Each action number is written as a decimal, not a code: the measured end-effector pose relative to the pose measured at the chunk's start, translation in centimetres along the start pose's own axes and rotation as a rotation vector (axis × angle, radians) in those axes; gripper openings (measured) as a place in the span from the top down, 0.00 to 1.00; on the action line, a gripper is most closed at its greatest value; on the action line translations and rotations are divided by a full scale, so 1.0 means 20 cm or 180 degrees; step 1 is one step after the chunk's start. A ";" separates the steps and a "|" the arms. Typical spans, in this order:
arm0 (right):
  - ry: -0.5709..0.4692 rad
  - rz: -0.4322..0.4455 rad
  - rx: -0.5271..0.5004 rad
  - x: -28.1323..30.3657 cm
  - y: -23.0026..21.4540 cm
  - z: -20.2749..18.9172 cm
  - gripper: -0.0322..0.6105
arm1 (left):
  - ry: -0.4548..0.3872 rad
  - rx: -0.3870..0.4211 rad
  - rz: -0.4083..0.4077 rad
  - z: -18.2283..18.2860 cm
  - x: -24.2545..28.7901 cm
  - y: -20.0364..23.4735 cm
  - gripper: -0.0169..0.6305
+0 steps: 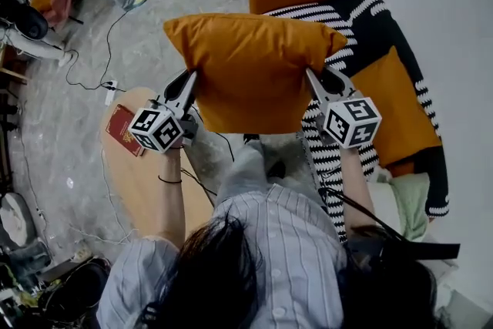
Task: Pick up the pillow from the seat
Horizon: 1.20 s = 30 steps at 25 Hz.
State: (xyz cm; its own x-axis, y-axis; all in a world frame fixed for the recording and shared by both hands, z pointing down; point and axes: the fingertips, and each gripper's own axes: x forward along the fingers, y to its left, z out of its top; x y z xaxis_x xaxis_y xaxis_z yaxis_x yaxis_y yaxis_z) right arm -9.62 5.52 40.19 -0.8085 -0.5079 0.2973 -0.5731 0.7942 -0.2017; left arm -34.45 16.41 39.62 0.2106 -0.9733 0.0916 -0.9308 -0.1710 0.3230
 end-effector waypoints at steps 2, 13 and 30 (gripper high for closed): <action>0.0016 0.0009 0.0007 -0.09 0.03 -0.07 0.82 | 0.0023 0.0002 0.0013 -0.06 -0.07 -0.07 0.89; 0.0031 0.0068 0.0001 -0.39 0.07 -0.21 0.82 | 0.0015 -0.0028 0.0089 -0.20 -0.28 -0.35 0.89; -0.0069 0.0097 -0.0073 -0.44 -0.01 -0.22 0.82 | -0.0023 0.0055 0.0101 -0.22 -0.24 -0.43 0.89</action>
State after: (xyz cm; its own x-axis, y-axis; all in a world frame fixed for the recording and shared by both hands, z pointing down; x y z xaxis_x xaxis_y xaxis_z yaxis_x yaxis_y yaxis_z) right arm -1.80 11.36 41.59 -0.8284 -0.4902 0.2710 -0.5451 0.8169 -0.1888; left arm -26.17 23.29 40.60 0.1787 -0.9793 0.0949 -0.9420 -0.1425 0.3038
